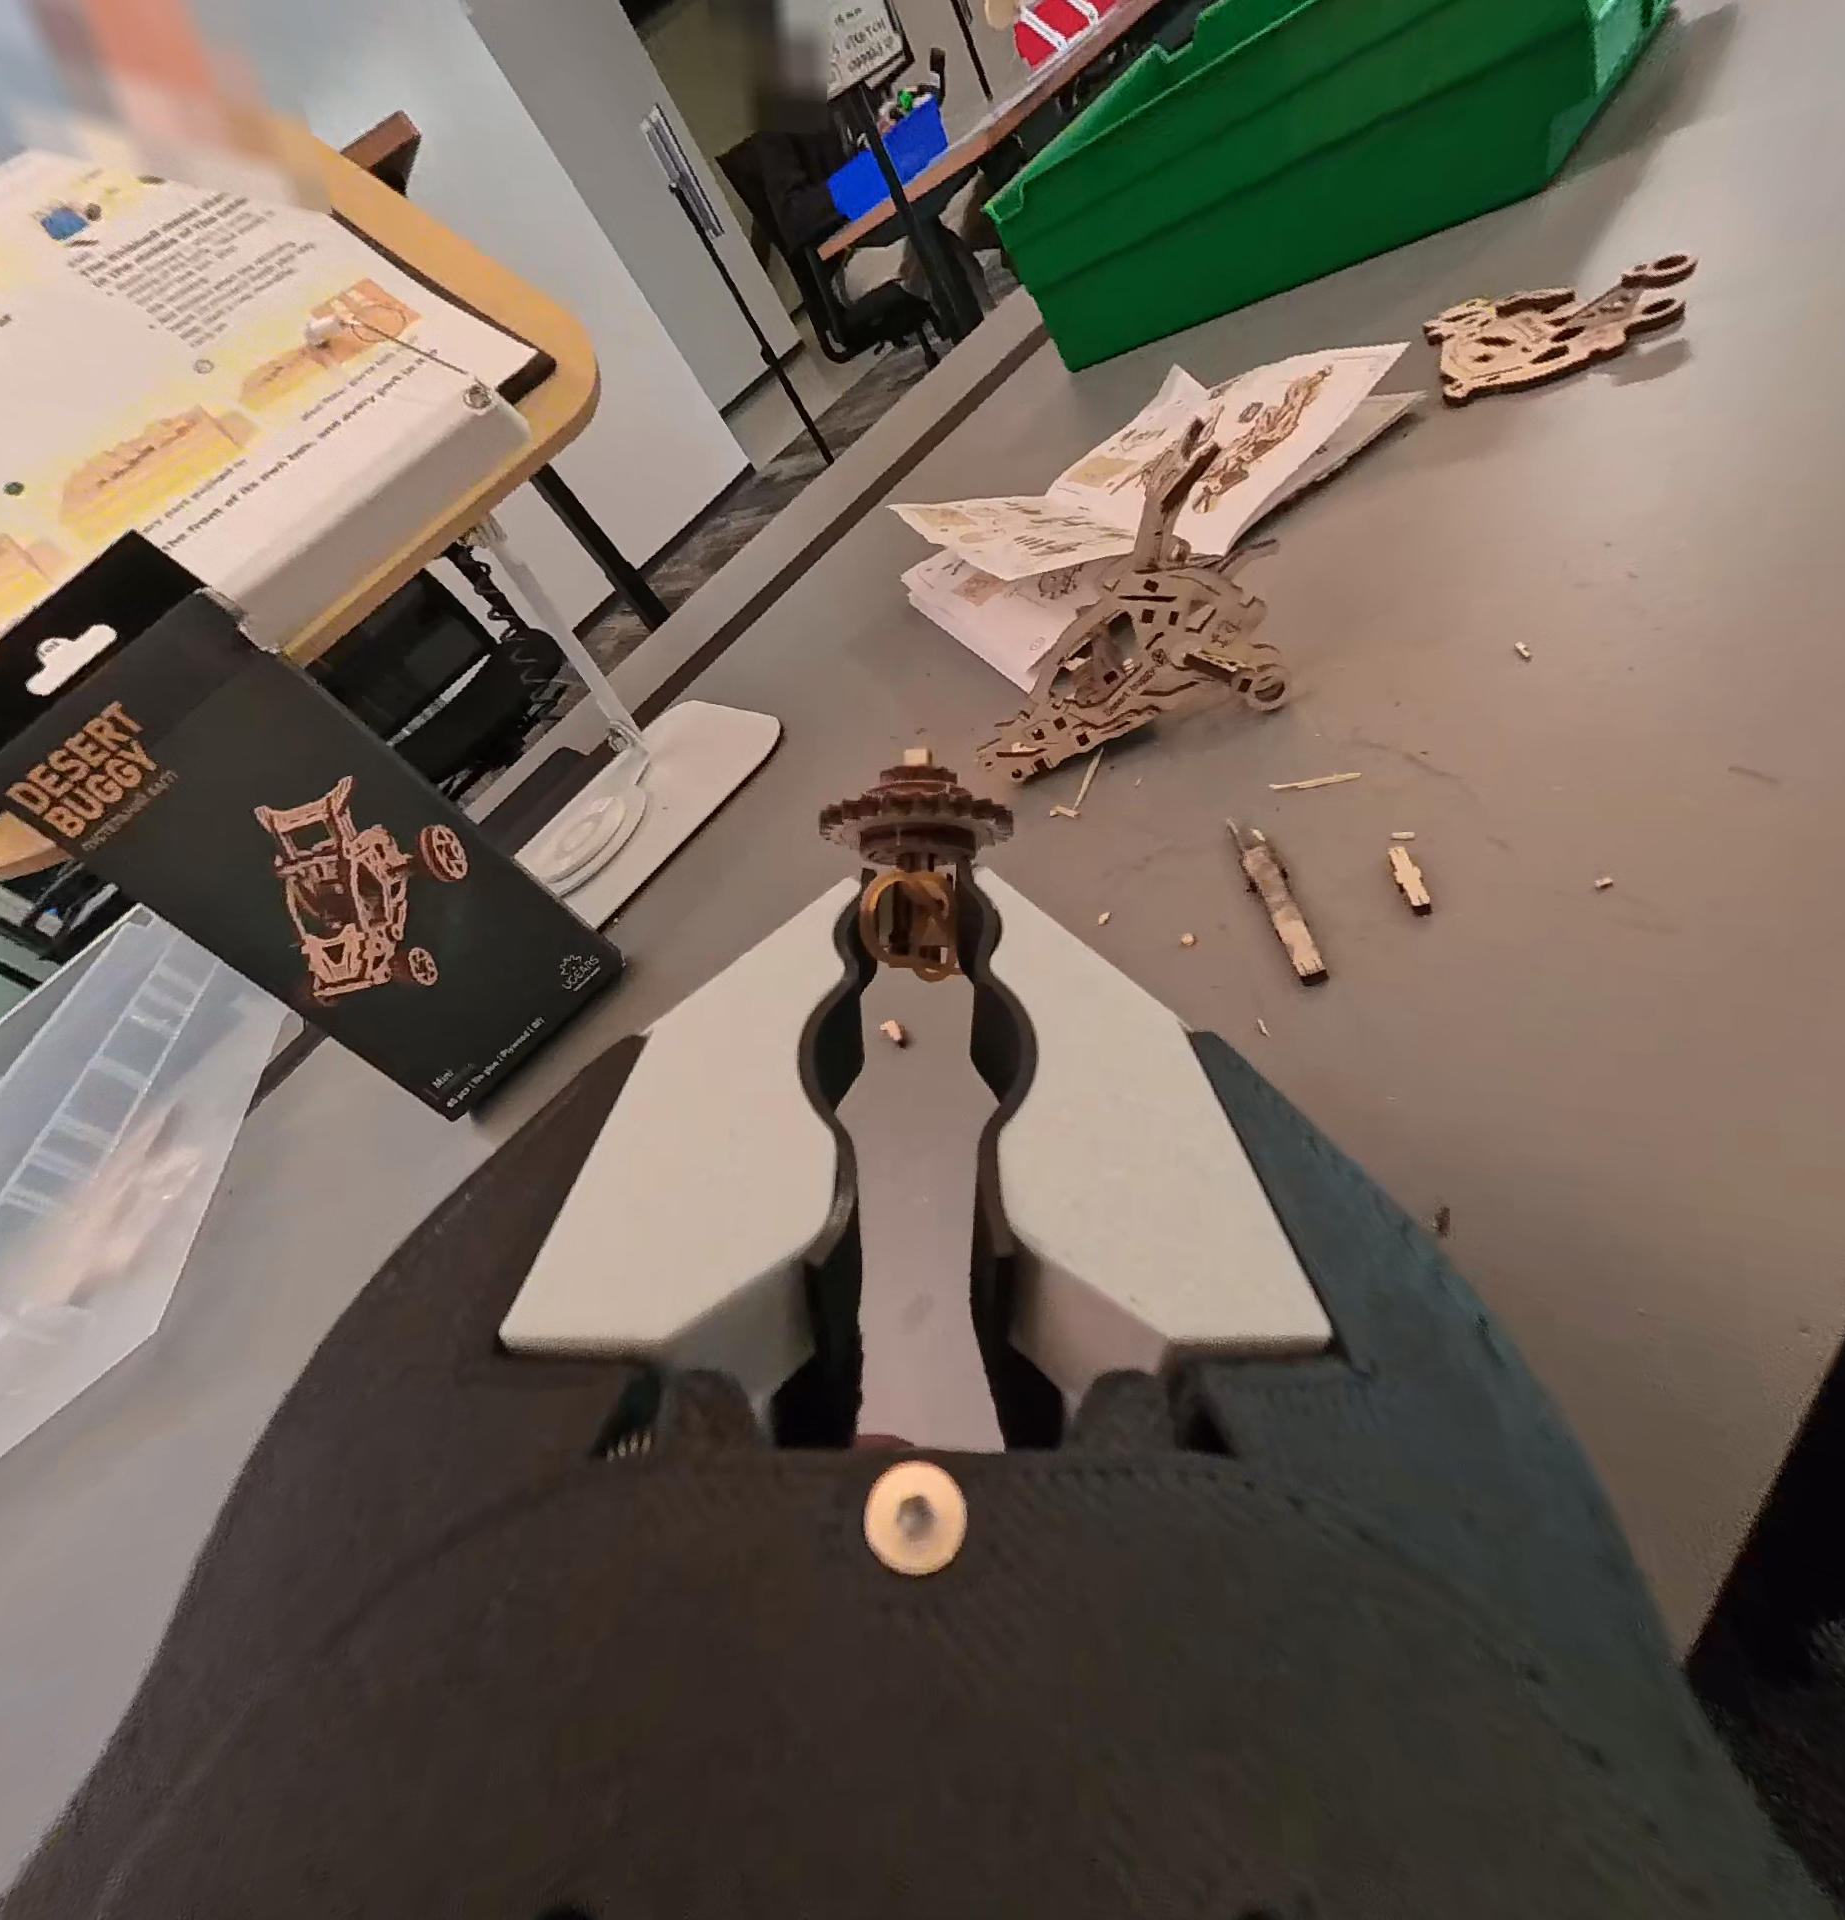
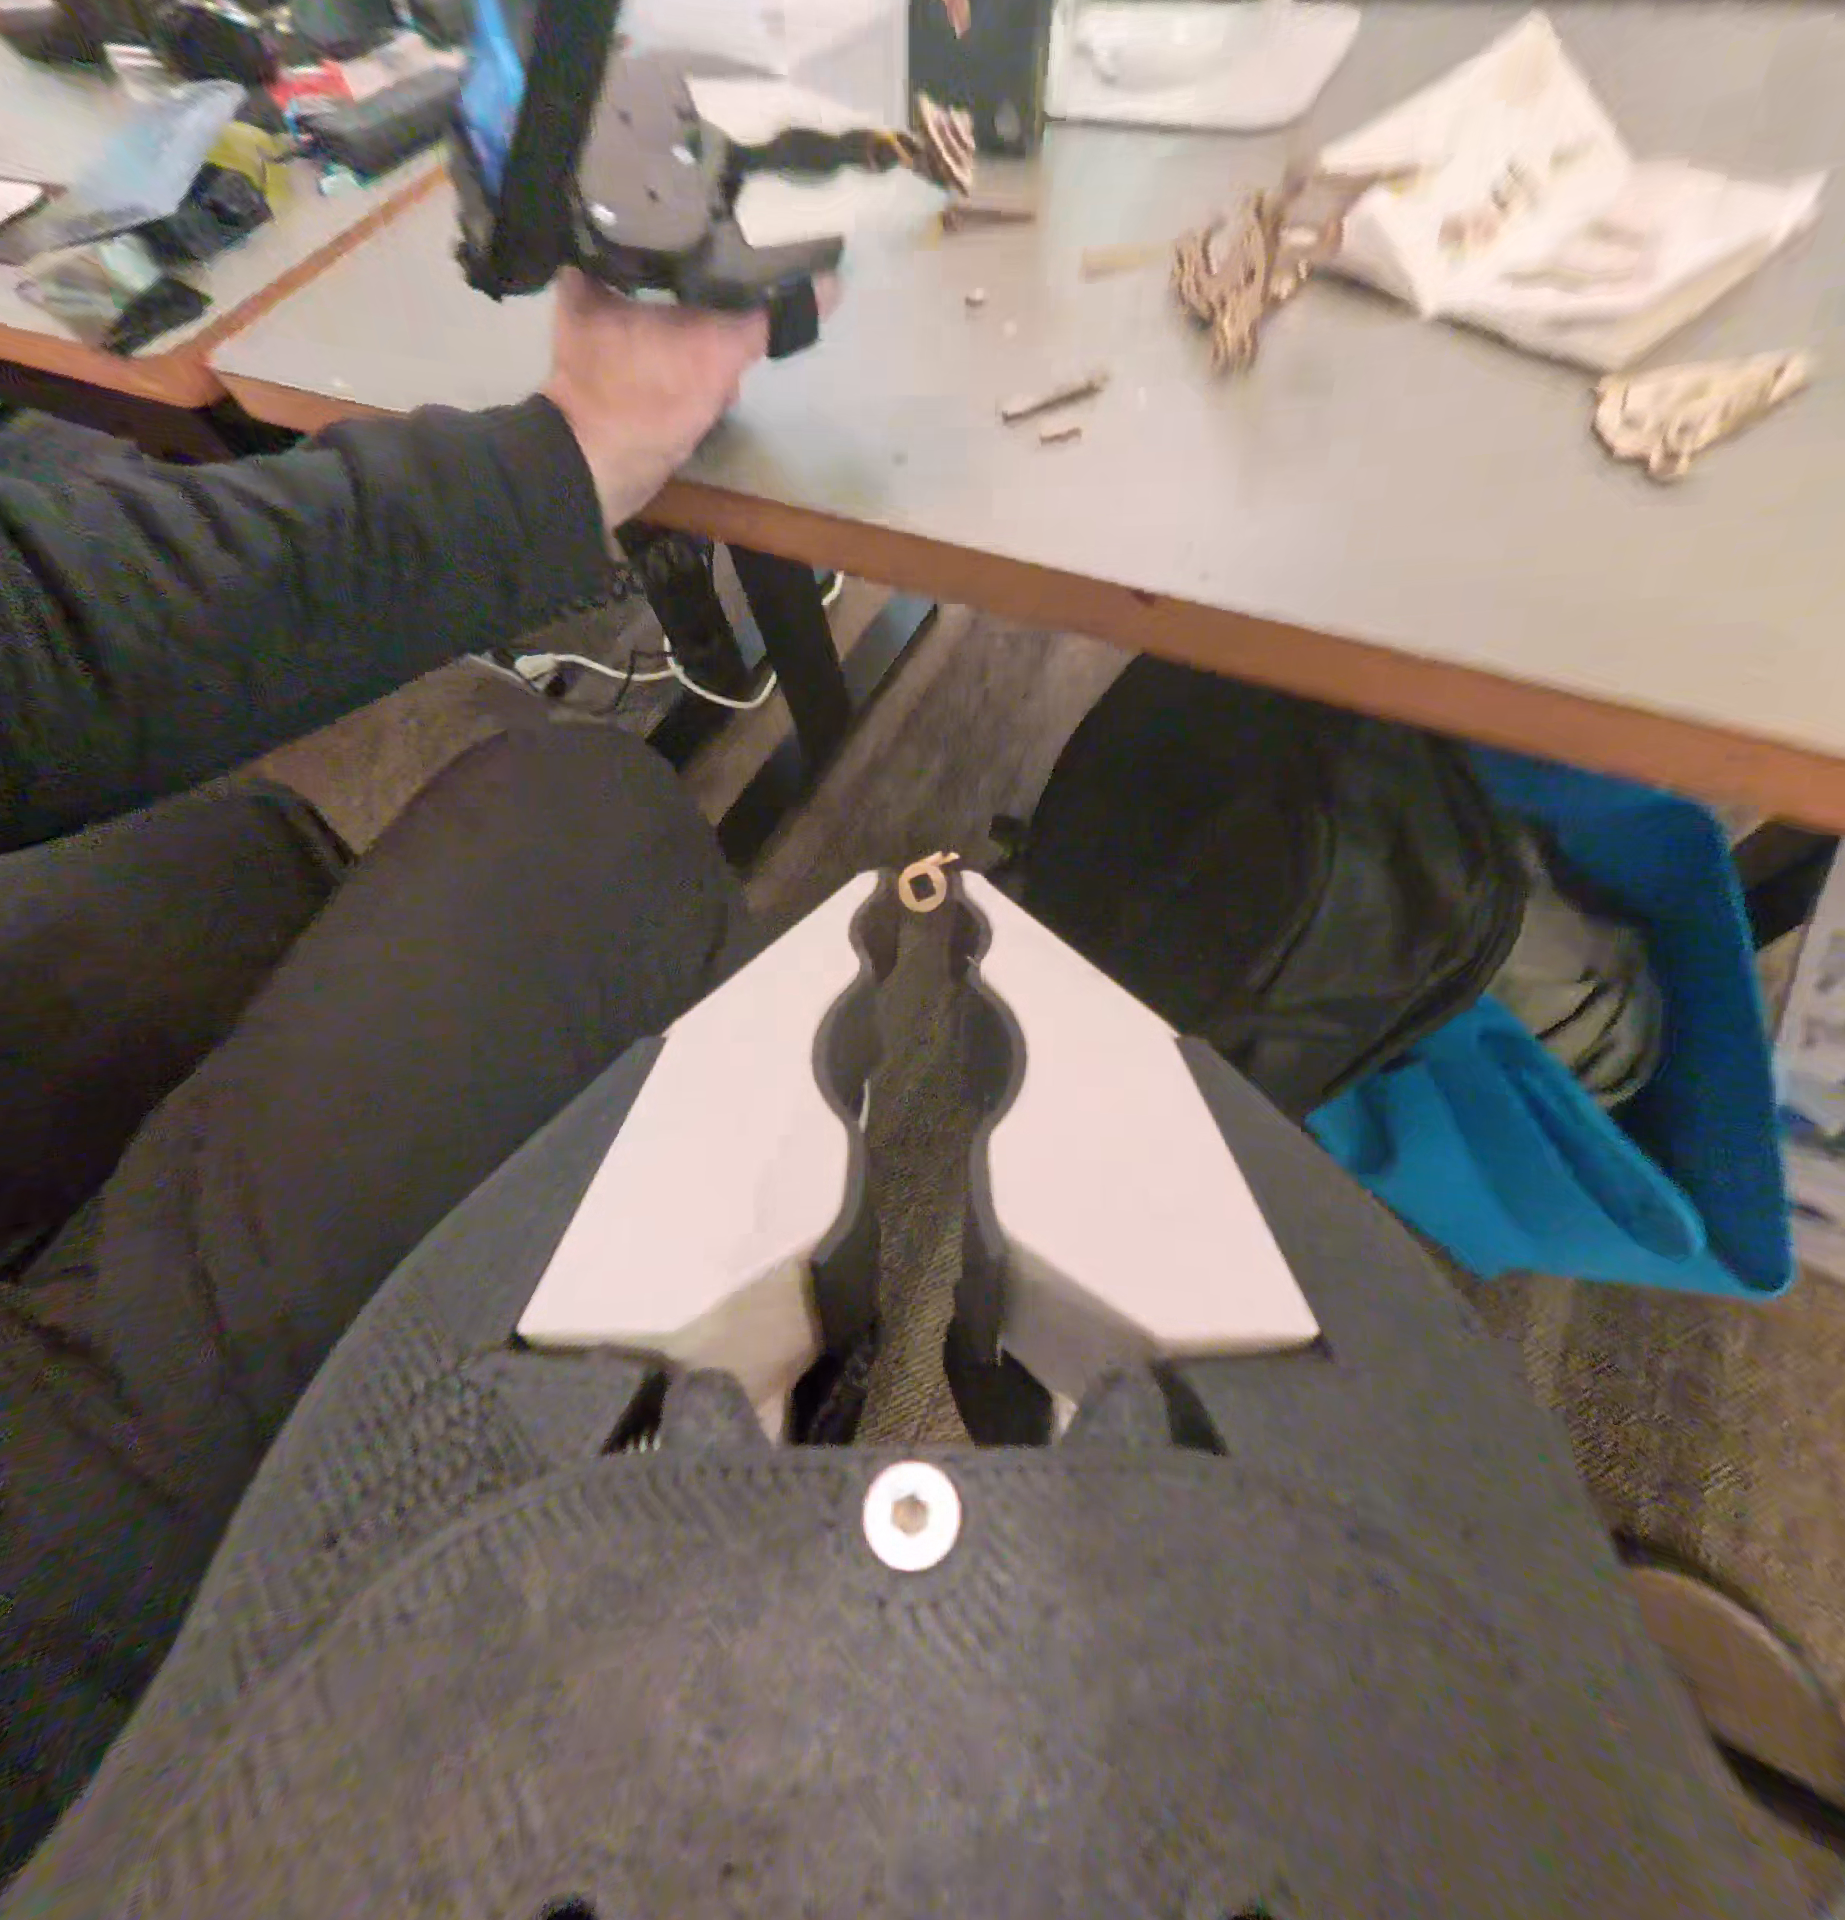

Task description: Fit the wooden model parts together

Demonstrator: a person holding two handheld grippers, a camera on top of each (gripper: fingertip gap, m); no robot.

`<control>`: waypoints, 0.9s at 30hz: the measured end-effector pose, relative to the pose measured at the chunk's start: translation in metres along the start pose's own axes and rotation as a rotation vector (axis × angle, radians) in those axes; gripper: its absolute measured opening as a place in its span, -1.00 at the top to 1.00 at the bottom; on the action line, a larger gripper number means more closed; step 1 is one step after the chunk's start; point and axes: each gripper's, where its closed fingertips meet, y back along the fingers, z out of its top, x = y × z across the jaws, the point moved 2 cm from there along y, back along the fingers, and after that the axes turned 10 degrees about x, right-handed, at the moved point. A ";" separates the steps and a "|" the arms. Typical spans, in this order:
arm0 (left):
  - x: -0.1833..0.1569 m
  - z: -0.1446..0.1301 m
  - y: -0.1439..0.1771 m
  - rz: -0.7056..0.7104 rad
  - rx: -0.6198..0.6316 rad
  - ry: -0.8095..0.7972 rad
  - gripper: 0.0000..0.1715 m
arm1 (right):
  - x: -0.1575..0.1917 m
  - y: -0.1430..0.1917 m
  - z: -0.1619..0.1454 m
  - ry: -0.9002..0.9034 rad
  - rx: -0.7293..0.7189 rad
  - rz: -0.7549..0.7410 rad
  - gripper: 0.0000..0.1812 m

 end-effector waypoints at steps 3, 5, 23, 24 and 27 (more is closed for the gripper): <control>-0.001 0.002 0.003 0.004 -0.022 -0.006 0.86 | -0.012 0.010 -0.007 0.076 0.003 -0.077 0.93; 0.002 0.002 0.004 0.014 -0.029 0.009 0.86 | -0.012 0.009 -0.017 0.161 0.036 -0.106 0.93; -0.005 0.021 0.016 0.057 -0.091 -0.068 0.86 | 0.013 0.017 -0.011 0.389 -0.021 -0.071 0.93; -0.008 0.029 0.026 0.067 -0.120 -0.076 0.86 | 0.011 0.020 -0.019 0.409 -0.019 -0.093 0.92; -0.016 0.057 0.061 0.065 -0.220 -0.042 0.86 | 0.008 0.039 -0.034 0.386 -0.012 -0.124 0.93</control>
